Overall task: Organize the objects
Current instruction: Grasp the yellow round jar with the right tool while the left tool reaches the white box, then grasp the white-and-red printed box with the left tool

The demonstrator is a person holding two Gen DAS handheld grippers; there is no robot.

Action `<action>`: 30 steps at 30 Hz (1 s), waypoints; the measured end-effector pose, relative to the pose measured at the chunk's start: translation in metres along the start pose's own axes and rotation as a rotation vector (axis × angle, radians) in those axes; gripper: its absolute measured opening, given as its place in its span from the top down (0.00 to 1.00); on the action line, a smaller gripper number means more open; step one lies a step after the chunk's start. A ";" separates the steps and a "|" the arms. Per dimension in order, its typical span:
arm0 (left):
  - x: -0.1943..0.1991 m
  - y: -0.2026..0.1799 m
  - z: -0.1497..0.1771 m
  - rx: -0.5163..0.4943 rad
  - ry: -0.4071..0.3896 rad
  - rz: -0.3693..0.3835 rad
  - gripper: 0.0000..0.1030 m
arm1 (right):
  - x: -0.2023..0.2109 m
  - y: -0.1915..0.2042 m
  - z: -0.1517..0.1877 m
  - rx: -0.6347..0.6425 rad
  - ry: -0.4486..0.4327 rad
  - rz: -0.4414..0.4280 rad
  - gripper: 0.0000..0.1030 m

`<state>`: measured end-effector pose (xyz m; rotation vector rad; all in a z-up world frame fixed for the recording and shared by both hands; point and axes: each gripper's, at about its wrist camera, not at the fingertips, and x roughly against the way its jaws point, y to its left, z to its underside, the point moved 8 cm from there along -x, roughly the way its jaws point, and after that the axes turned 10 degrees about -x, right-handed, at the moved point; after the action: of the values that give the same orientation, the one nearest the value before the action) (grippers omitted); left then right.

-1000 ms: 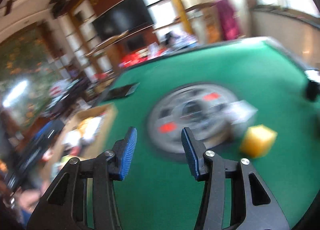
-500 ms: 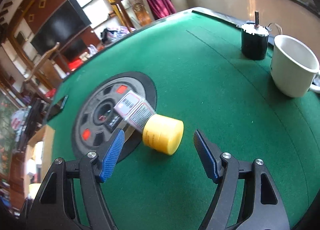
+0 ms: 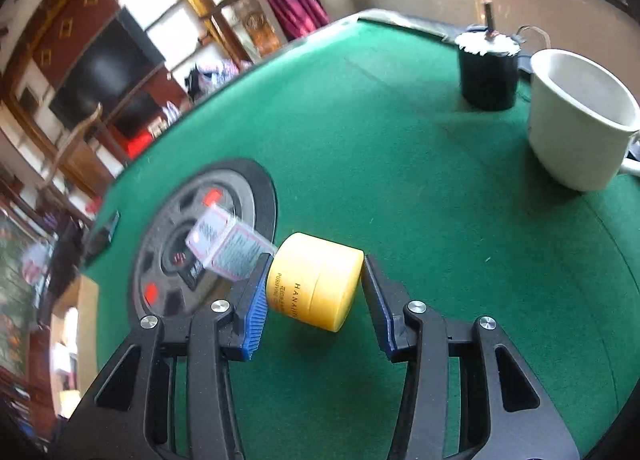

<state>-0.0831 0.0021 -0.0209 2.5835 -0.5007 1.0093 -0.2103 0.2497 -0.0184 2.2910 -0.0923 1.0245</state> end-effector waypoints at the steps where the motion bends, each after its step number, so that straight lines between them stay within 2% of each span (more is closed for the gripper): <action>1: -0.001 -0.002 -0.001 0.002 0.001 0.007 0.24 | 0.003 0.000 -0.002 -0.012 -0.007 -0.015 0.57; 8: -0.016 -0.020 -0.031 0.047 0.036 0.093 0.24 | 0.013 0.001 -0.011 -0.018 -0.045 -0.040 0.57; 14: -0.041 -0.036 -0.079 0.043 0.076 0.090 0.24 | 0.025 -0.010 -0.026 -0.063 -0.087 -0.040 0.57; 18: -0.063 -0.044 -0.109 0.075 0.085 0.102 0.24 | 0.025 -0.018 -0.033 -0.101 -0.089 -0.039 0.57; 25: -0.098 -0.042 -0.144 0.055 0.084 0.006 0.24 | 0.024 -0.021 -0.038 -0.126 -0.080 -0.051 0.57; 30: -0.119 -0.046 -0.145 -0.008 0.119 -0.029 0.24 | 0.028 -0.024 -0.041 -0.146 -0.084 -0.065 0.57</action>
<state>-0.2294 0.1266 -0.0101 2.4980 -0.4347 1.1401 -0.2107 0.2968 0.0094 2.1897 -0.1221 0.8598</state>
